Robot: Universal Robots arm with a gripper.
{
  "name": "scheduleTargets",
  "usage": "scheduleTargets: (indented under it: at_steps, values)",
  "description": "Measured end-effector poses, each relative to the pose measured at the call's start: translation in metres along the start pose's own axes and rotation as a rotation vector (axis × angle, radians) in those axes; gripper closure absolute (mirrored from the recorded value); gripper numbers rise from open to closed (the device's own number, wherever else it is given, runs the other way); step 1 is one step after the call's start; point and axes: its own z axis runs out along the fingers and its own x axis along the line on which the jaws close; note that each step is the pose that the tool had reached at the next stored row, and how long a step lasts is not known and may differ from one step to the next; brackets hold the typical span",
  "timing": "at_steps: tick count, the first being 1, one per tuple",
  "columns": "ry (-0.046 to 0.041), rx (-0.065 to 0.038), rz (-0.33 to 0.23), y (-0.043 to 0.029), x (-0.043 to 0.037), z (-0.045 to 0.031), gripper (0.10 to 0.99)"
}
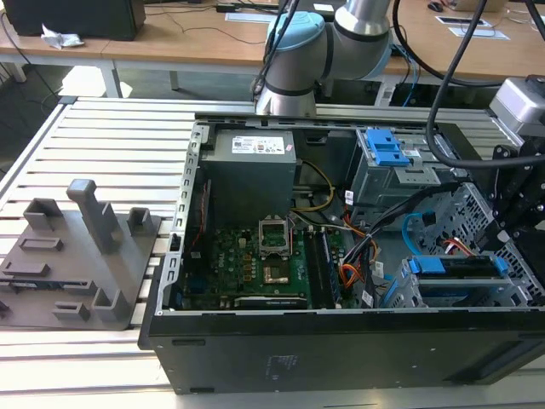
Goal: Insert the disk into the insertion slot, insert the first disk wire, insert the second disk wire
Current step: 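Insert the first disk wire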
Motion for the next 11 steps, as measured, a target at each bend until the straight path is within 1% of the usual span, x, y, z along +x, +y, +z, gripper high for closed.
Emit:
scheduleTargets:
  at_steps: [2, 3, 5, 6, 8, 11]
  values:
    - [0.0002, 0.0, 0.0, 0.0014, 0.0001, 0.0, 0.98]
    - [-0.0001, 0.0, 0.0, 0.0048, 0.0002, 0.0003, 0.98]
    - [0.0, 0.0, 0.0, 0.0083, 0.0003, 0.0005, 0.98]
    - [0.0, 0.0, 0.0, 0.0115, 0.0004, 0.0008, 0.98]
    - [0.0, 0.0, 0.0, 0.0153, 0.0006, 0.001, 0.98]
    - [0.0, 0.0, 0.0, 0.024, 0.0009, 0.0016, 0.98]
